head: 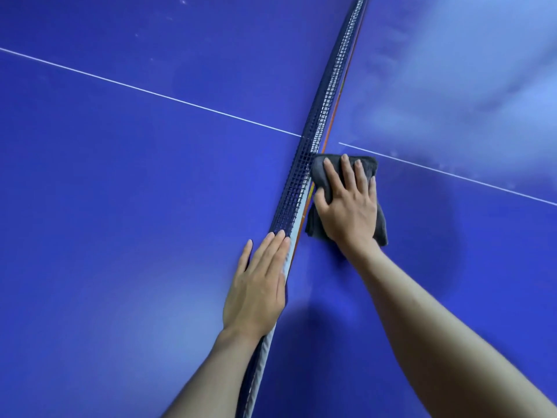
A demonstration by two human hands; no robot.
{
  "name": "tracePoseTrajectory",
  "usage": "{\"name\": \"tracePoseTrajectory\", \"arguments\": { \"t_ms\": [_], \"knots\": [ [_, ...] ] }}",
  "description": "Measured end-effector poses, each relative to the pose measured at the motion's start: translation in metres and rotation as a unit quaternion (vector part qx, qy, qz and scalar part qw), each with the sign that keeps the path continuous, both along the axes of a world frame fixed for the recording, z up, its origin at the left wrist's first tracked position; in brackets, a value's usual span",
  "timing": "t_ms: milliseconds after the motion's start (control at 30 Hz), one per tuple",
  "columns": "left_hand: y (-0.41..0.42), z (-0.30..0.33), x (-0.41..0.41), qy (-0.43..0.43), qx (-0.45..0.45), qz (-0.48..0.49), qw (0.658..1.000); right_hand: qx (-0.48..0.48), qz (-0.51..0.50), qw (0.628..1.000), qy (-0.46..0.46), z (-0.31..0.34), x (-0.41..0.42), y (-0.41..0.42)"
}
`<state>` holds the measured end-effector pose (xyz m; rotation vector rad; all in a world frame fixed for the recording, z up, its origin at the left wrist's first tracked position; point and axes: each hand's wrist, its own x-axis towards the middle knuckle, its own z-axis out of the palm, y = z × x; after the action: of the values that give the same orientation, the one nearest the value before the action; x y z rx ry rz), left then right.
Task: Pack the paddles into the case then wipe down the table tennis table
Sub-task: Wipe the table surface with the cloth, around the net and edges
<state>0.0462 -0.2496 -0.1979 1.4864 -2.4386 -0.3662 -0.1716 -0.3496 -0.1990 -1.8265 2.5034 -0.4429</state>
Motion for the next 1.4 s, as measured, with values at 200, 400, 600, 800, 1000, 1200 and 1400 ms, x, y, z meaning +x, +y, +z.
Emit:
{"name": "tracePoseTrajectory", "arguments": {
  "t_ms": [200, 400, 600, 800, 1000, 1200, 1400],
  "knots": [
    [0.0, -0.002, 0.001, -0.013, -0.01, -0.006, 1.0, 0.033, 0.004, 0.999, -0.014, 0.007, -0.02, -0.064],
    [-0.001, -0.001, 0.001, -0.01, -0.03, -0.004, 1.0, 0.042, 0.009, 0.999, -0.018, 0.009, -0.018, -0.064],
    [-0.002, -0.004, 0.0, 0.026, -0.044, 0.008, 0.999, 0.035, 0.002, 0.999, -0.001, 0.005, 0.01, -0.016],
    [-0.001, -0.003, 0.0, 0.043, -0.03, 0.014, 0.999, 0.034, -0.003, 0.999, 0.003, 0.002, 0.053, 0.067],
    [0.005, 0.009, 0.007, -0.017, 0.035, -0.028, 0.999, 0.039, -0.018, 0.999, 0.008, 0.002, 0.089, 0.137],
    [0.045, 0.018, 0.044, -0.051, 0.051, -0.042, 0.996, 0.036, -0.015, 0.999, 0.004, 0.002, 0.123, 0.196],
    [0.097, 0.022, 0.08, -0.04, 0.065, -0.051, 0.996, 0.016, 0.005, 1.0, 0.002, 0.0, 0.154, 0.261]
  ]
}}
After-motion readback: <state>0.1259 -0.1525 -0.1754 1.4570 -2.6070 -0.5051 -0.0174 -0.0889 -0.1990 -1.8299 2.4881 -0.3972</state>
